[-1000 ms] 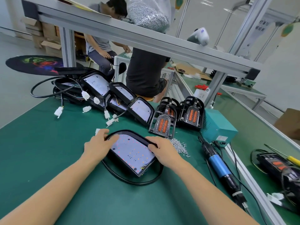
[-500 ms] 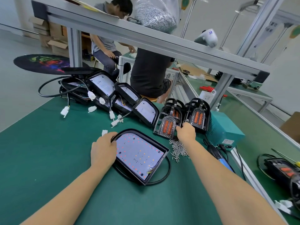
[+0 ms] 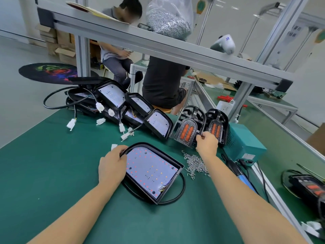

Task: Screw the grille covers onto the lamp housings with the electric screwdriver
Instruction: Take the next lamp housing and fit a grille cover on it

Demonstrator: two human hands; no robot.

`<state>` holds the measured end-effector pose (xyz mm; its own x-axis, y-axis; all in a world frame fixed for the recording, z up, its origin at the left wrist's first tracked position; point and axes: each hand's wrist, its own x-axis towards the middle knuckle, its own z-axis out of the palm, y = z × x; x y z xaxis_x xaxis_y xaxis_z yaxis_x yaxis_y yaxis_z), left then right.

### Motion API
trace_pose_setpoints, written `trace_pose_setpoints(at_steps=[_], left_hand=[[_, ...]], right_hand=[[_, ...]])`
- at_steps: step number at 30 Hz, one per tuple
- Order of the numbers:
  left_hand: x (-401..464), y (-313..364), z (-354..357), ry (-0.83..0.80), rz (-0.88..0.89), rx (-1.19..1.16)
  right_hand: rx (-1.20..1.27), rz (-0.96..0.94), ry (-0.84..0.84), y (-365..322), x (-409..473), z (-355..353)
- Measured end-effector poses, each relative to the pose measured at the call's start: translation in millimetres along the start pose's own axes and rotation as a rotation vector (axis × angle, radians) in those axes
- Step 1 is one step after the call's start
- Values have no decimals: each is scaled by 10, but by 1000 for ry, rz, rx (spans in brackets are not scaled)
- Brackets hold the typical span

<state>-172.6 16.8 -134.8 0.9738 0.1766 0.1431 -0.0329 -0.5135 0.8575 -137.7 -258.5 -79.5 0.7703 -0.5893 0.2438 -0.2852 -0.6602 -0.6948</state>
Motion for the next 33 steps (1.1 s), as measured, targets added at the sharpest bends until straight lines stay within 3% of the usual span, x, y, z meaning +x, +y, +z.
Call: trace_pose_setpoints(at_steps=[4,10,18,21,24,33], left_hand=[[4,0,-4,-9,-30,-71],[126,149,-11,-45,-73,-261],[272,257,-37,-231,-436,-880],[282,229,-57,-384,-497,-1042],[275,236,-66,-468,-521,-1100],[240,291,-102,-484,-515,-1173]], right_hand=[[64,-212,-121,-139,-186,-330],[-67,-492,-362,-347,-648,-585],[-203,-525,-495,-500,-835,-527],[-250,-503,-505,-524,-842,-511],[-296,-504,-509,-525,-869,-469],[-315,-595,-468,-536,-942,-352]])
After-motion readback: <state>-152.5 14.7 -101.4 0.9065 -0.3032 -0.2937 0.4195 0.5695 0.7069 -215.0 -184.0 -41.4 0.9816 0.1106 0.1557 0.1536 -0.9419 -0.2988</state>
